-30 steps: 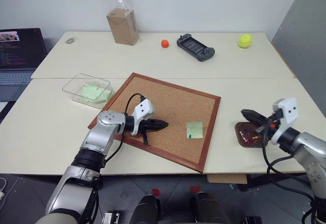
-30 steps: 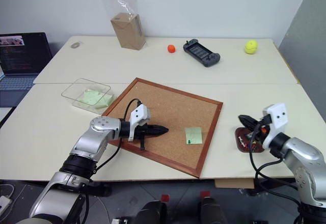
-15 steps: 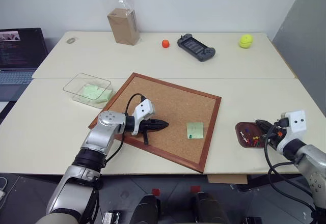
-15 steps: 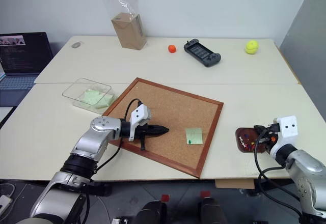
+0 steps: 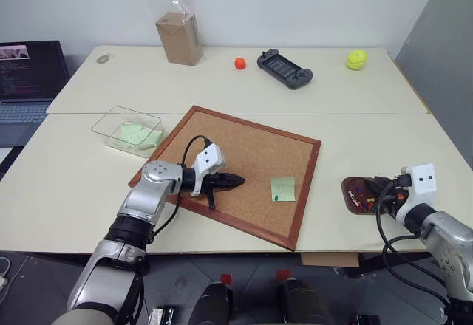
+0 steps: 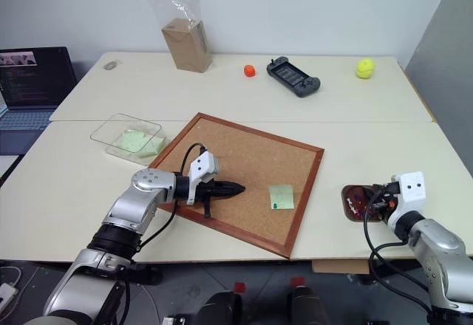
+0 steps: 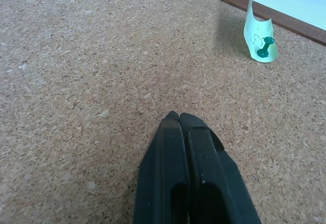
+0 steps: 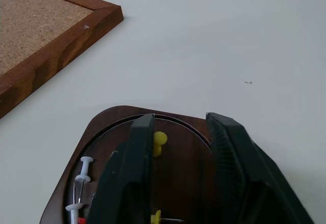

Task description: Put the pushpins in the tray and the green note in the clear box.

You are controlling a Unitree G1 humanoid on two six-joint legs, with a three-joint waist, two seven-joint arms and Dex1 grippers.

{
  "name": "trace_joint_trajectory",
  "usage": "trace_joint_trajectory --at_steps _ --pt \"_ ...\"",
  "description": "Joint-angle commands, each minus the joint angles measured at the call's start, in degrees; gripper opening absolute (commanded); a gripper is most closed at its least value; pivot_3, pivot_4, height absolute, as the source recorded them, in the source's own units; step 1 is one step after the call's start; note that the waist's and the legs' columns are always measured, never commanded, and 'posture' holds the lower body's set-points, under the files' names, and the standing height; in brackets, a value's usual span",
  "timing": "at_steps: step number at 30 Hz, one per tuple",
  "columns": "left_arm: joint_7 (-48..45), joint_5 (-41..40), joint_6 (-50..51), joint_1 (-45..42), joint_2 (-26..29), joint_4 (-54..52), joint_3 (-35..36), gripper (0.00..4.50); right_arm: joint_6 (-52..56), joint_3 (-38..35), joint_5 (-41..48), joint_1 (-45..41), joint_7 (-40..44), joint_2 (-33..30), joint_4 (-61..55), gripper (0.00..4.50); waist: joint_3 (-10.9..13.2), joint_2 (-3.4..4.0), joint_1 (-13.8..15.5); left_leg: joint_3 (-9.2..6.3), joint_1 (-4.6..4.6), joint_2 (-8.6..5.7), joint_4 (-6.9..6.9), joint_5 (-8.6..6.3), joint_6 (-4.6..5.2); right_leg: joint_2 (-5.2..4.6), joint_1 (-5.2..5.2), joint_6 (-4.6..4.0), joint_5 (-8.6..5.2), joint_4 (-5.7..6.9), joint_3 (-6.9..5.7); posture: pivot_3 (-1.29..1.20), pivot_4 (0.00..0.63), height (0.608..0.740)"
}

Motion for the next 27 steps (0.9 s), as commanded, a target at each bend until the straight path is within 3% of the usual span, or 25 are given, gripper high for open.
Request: trace_joint_trajectory --at_steps 1,14,23,27 --pt "0.1 0.8 -0.7 -0.2 -0.1 0.3 -0.8 0.0 -1.6 -0.3 -0.7 0.0 0.3 -0.6 -0.2 2.3 0.0 0.0 0.0 0.0 0.0 0.0 0.0 0.0 0.0 0.0 0.0 0.0 0.0 0.0 0.0 0.0 0.15 0.74" --pt "0.3 0.9 -1.2 -0.6 -0.4 1.1 -0.6 0.0 -2.4 -1.7 -0.4 -0.6 0.7 -0.6 0.0 2.3 0.0 0.0 0.0 0.0 0.0 0.0 0.0 0.0 0.0 0.0 0.0 0.0 0.0 0.0 0.0 0.0 0.15 0.74" --pt "0.2 1.0 -1.4 -0.8 -0.5 1.4 -0.6 0.0 3.5 -4.9 11.7 -0.5 7.9 -3.6 -9.9 2.3 0.0 0.01 0.0 -0.01 0.0 0.0 0.0 0.0 0.0 0.0 0.01 0.0 0.0 0.0 0.0 0.0 0.15 0.74" --pt "0.1 1.0 -1.5 -1.0 -0.3 1.7 -0.6 0.0 7.7 -2.0 18.1 1.3 13.8 -8.0 -17.9 2.3 0.0 0.0 0.0 -0.04 0.0 0.0 0.0 0.0 0.0 0.0 0.03 0.0 0.0 -0.01 -0.03 0.0 0.15 0.74"
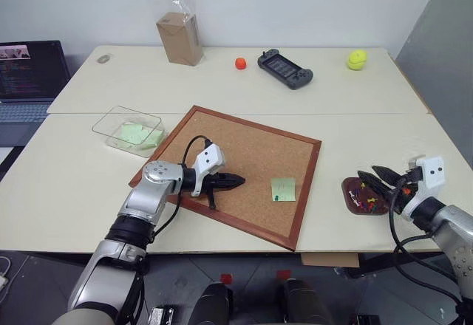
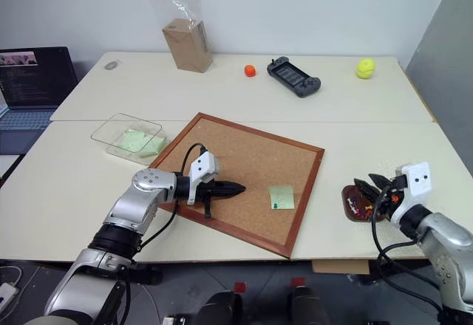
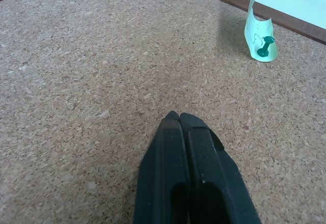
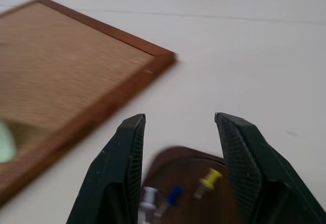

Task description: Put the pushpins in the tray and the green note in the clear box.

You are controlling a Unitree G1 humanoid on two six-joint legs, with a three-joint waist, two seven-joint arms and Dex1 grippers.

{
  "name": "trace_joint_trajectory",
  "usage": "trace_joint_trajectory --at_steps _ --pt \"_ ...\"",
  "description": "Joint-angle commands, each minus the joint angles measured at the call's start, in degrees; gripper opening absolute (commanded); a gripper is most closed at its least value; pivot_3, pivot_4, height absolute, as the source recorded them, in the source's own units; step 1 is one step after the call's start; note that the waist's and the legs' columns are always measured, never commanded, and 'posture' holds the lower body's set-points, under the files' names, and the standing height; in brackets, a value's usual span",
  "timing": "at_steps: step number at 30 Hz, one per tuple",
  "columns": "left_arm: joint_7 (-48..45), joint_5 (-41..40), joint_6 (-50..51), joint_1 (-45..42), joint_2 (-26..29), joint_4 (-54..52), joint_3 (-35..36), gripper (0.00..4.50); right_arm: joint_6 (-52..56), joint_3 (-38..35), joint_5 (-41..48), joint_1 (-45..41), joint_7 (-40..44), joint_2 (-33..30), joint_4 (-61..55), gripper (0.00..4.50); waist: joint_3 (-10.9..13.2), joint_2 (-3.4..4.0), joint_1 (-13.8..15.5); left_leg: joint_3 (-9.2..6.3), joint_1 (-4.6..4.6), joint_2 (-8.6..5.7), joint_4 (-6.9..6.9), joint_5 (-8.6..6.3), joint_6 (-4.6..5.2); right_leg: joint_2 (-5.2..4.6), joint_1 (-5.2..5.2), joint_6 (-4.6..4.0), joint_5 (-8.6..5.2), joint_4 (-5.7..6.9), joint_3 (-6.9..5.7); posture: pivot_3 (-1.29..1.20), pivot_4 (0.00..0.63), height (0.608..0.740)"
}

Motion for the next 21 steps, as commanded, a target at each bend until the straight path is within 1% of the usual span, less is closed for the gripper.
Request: trace_joint_trajectory --at_steps 1,4,7,12,16,21 --pt "0.2 0.8 -0.3 -0.7 0.0 0.6 -0.6 0.0 3.4 2.4 5.9 1.3 5.2 -3.9 -9.0 2.3 0.0 -0.02 0.0 -0.02 0.0 0.0 0.0 0.0 0.0 0.0 0.01 0.0 0.0 -0.01 -0.02 0.0 0.15 0.74" --pt "0.1 0.8 -0.2 -0.9 0.1 0.7 -0.6 0.0 5.7 6.9 7.3 1.1 6.4 -5.7 -12.1 2.3 0.0 -0.02 0.0 -0.03 0.01 0.01 0.0 0.0 0.0 0.01 0.04 0.01 0.0 -0.04 -0.04 0.0 0.15 0.74" --pt "0.0 0.9 -0.2 -1.1 0.1 0.7 -0.6 0.0 4.8 11.3 5.5 -0.5 6.5 -5.9 -12.7 2.3 0.0 -0.03 0.0 -0.04 0.0 0.0 0.01 0.0 0.0 0.01 0.04 0.01 0.0 -0.04 -0.05 0.0 0.15 0.74" --pt "0.0 0.9 0.1 -1.1 0.3 0.3 -0.6 0.0 -0.4 20.4 -1.7 -6.1 6.1 -3.3 -7.7 2.3 0.0 -0.04 -0.1 -0.04 0.01 0.0 0.02 0.0 0.0 0.01 0.03 0.01 0.0 -0.04 -0.06 0.0 0.15 0.74" --pt "0.0 0.9 0.3 -1.0 0.5 -0.2 -0.5 0.0 -4.7 25.0 -6.3 -8.6 7.6 -1.8 -2.8 2.3 0.0 -0.05 0.0 -0.05 0.0 -0.01 0.01 0.0 0.0 0.03 0.02 0.01 0.0 -0.05 -0.09 0.0 0.15 0.74" --pt "0.0 0.8 0.7 -0.3 1.2 -1.1 -0.4 0.0 -7.8 28.7 -9.0 -10.5 9.5 0.3 1.2 2.3 0.0 -0.04 -0.1 -0.06 0.0 0.0 0.01 0.0 0.0 0.02 0.0 0.01 0.0 -0.04 -0.08 0.0 0.15 0.74"
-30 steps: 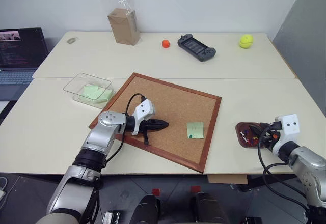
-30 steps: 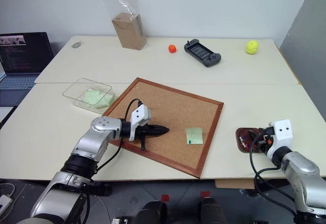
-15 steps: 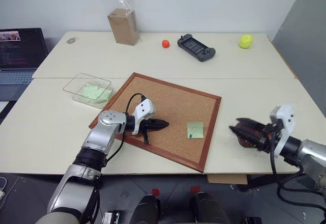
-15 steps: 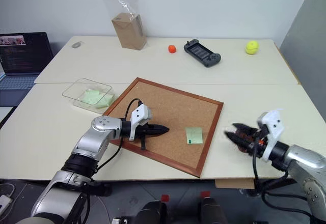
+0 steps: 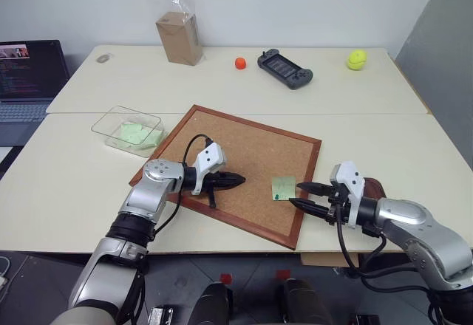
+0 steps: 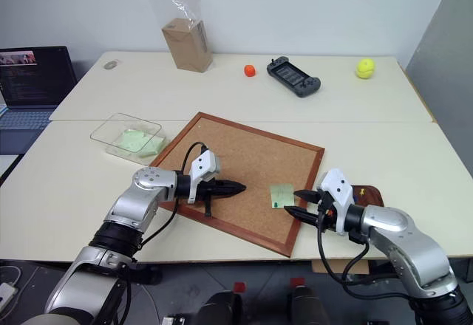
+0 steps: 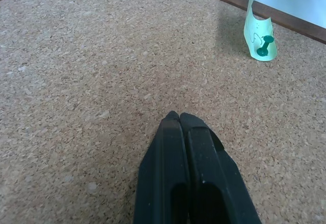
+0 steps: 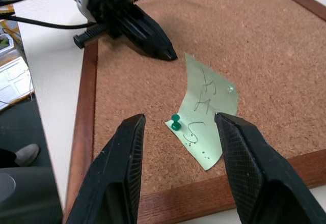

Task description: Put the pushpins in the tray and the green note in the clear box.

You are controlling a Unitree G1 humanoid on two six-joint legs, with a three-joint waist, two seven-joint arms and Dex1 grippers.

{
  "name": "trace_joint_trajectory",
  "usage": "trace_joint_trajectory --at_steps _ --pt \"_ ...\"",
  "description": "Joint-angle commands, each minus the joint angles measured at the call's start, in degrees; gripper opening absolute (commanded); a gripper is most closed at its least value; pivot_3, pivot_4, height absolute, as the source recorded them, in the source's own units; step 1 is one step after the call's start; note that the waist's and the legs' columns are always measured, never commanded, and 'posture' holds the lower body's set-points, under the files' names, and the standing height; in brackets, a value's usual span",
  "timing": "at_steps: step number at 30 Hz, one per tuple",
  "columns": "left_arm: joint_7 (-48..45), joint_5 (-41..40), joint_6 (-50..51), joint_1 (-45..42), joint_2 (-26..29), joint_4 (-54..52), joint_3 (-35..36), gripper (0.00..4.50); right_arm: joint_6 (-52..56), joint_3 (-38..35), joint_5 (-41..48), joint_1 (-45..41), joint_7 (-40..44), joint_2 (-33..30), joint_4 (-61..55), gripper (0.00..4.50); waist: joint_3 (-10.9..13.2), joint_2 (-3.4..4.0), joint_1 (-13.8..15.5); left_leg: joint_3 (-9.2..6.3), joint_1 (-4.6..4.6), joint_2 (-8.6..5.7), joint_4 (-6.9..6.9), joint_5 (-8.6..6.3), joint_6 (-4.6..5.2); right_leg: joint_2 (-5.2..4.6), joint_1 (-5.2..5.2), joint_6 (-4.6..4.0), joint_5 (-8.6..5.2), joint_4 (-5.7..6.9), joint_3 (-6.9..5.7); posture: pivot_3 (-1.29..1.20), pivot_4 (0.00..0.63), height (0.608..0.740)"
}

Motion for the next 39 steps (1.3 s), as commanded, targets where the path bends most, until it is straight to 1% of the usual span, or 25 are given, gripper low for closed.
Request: trace_joint_trajectory --at_steps 1,13,22,31,33,34,38,39 --pt "0.1 0.5 0.5 0.5 1.1 -1.3 -0.1 0.0 -3.4 2.2 -1.7 -1.8 2.3 1.3 1.6 2.3 0.0 0.0 0.0 0.01 0.0 0.0 0.0 0.0 0.0 0.0 0.0 0.0 0.0 0.0 0.0 0.0 0.15 0.74" --pt "0.0 0.5 0.3 0.7 1.6 -1.3 -0.1 0.0 -8.7 8.5 -7.7 -8.7 5.1 6.9 13.3 2.3 0.0 0.0 -0.2 0.01 0.02 0.01 0.0 0.0 0.0 0.04 -0.03 0.0 0.0 0.03 0.02 0.0 0.15 0.74" --pt "0.2 0.4 0.4 1.0 1.8 -1.7 0.1 0.0 -12.2 9.7 -10.9 -10.8 7.0 9.1 18.9 2.3 0.0 0.0 -0.2 0.02 0.02 0.0 -0.01 0.0 0.0 0.04 -0.07 -0.01 0.0 0.04 0.03 0.0 0.15 0.74" --pt "0.2 0.2 0.3 1.8 1.9 -2.3 0.1 0.0 -13.8 10.1 -12.5 -11.0 8.9 10.0 20.6 2.3 0.0 0.0 -0.2 0.01 0.02 0.01 -0.01 0.0 0.0 0.05 -0.07 -0.01 0.0 0.04 0.03 0.0 0.15 0.74" --pt "0.3 0.2 0.2 1.7 1.8 -2.3 0.2 0.0 -13.9 10.3 -12.6 -11.1 9.4 10.3 20.9 1.93 0.0 0.0 -0.3 0.01 0.02 0.01 -0.01 0.0 0.0 0.05 -0.07 -0.01 0.0 0.04 0.03 0.0 0.15 0.74" --pt "0.4 0.2 0.2 1.8 1.7 -2.4 0.2 0.0 -14.0 10.3 -12.6 -11.0 9.5 10.4 20.9 1.87 0.0 0.0 -0.2 0.02 0.02 0.01 -0.01 0.0 0.0 0.05 -0.07 -0.01 0.01 0.04 0.03 0.0 0.15 0.74" --pt "0.3 0.2 0.2 1.8 1.8 -2.5 0.1 0.0 -14.3 10.1 -12.9 -11.2 9.5 10.7 21.4 0.91 0.0 0.0 -0.3 0.01 0.02 0.01 -0.01 0.0 0.0 0.05 -0.07 -0.01 0.01 0.04 0.03 0.0 0.15 0.74" --pt "0.3 0.2 0.2 1.9 1.8 -2.6 0.1 0.0 -14.4 10.0 -12.9 -11.3 9.6 10.6 21.6 0.81 0.0 0.0 -0.3 0.02 0.02 0.0 -0.01 0.0 0.0 0.05 -0.07 -0.01 0.0 0.04 0.03 0.0 0.15 0.74"
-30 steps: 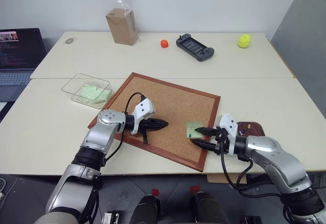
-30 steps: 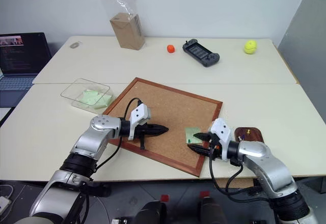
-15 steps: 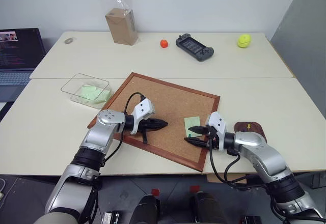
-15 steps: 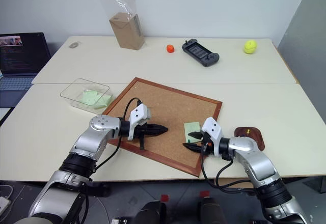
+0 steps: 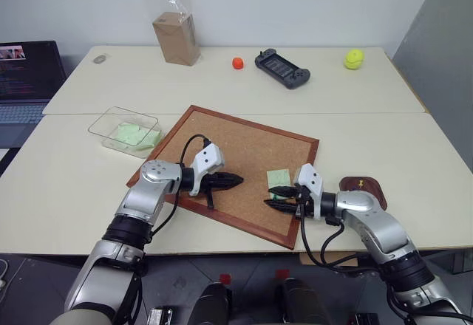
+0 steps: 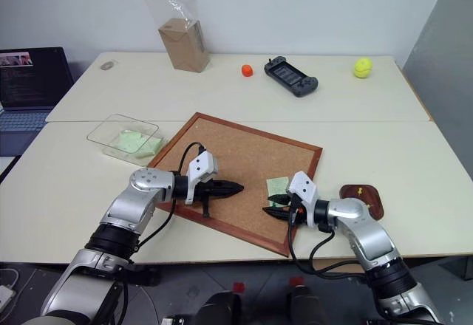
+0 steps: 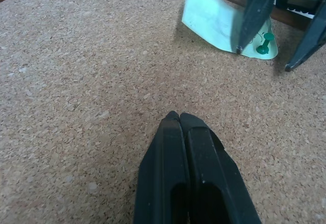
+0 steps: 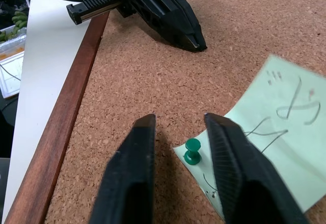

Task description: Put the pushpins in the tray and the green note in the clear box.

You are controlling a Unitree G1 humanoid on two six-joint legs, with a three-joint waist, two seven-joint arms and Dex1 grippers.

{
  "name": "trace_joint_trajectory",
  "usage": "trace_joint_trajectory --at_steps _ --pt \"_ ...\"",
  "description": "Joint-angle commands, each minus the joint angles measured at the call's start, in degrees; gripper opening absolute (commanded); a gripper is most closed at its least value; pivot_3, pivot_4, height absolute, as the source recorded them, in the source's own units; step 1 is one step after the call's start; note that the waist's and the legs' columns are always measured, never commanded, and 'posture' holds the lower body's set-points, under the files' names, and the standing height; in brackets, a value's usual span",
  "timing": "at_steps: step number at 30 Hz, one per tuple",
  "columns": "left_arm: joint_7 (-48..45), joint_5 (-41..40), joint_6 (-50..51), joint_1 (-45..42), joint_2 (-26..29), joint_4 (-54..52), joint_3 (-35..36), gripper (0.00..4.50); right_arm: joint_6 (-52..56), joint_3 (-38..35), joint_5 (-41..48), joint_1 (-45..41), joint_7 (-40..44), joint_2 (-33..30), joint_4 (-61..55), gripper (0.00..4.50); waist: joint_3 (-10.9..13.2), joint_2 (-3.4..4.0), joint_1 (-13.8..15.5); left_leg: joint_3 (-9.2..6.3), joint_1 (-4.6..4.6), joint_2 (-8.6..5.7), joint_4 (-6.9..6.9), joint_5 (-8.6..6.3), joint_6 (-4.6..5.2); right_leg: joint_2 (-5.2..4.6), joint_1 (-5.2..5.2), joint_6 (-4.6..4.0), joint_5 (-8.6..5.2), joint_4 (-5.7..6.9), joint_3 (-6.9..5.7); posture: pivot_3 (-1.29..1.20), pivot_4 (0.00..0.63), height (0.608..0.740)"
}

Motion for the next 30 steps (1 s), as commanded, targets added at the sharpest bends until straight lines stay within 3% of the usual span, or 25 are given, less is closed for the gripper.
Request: trace_joint_trajectory --at_steps 1,5,30 --pt "0.1 0.3 0.2 0.8 0.8 -1.0 0.0 0.0 -1.3 -0.2 -0.6 -0.9 0.9 0.2 0.3 0.7 0.0 0.0 0.0 0.0 0.0 0.0 0.0 0.0 0.0 0.0 0.0 0.0 0.0 0.0 0.0 0.0 0.15 0.74" --pt "0.0 0.3 0.3 1.2 0.8 -1.3 -0.1 0.0 -1.5 -0.9 -0.6 -1.0 1.1 0.0 0.7 0.01 0.0 0.0 0.0 0.0 0.0 0.0 0.0 0.0 0.0 0.0 0.0 0.0 0.0 0.0 0.0 0.0 0.15 0.74" --pt "-0.1 -0.2 0.6 2.6 0.0 -3.0 -0.5 0.0 9.7 -7.7 6.4 -4.4 -1.9 -2.3 -14.3 0.01 0.0 0.0 0.1 -0.04 -0.03 0.02 -0.01 0.0 0.0 -0.06 -0.02 0.0 0.0 -0.01 0.01 0.0 0.15 0.74"
